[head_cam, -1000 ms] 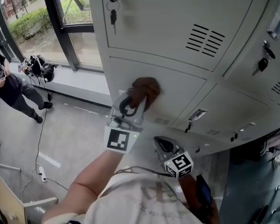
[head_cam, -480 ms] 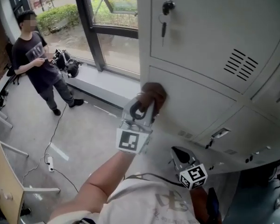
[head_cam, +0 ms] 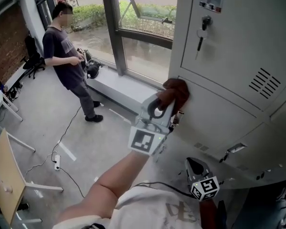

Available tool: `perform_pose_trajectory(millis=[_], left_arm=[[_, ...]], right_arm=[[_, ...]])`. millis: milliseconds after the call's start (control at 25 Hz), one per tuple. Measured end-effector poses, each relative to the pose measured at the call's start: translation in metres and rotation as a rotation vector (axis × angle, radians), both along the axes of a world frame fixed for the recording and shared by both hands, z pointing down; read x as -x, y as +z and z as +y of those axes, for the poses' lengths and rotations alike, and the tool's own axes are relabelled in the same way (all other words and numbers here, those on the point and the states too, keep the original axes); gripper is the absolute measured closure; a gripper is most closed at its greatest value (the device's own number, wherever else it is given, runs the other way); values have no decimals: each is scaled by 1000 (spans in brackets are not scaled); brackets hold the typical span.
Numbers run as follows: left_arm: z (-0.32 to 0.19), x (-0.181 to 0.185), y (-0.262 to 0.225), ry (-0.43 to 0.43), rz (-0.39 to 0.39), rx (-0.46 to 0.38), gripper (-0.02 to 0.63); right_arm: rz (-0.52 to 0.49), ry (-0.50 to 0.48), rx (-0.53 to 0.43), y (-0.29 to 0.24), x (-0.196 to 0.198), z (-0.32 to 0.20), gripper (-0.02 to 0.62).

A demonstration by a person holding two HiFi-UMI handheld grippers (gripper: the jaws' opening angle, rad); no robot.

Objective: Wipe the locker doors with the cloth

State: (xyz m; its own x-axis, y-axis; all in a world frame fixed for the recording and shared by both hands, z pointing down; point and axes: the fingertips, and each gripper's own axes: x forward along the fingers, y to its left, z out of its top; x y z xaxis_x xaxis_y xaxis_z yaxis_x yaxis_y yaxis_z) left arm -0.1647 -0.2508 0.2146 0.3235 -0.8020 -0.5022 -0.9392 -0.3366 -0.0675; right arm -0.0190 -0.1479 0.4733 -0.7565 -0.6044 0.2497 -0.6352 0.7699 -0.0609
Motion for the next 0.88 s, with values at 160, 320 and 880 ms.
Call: perform_pose_trajectory(millis=[160,320,880], left_arm=[[3,-9,-19,20,32,-25,538],[10,-39,-27,60,2,-49,540],[21,-110,-30,46,-28,-16,540]], right_arm=[[-8,5,-1,-2,-3,1,588],[-17,11,10,-1,-5,6,588],[-53,56,27,5,-58,19,588]])
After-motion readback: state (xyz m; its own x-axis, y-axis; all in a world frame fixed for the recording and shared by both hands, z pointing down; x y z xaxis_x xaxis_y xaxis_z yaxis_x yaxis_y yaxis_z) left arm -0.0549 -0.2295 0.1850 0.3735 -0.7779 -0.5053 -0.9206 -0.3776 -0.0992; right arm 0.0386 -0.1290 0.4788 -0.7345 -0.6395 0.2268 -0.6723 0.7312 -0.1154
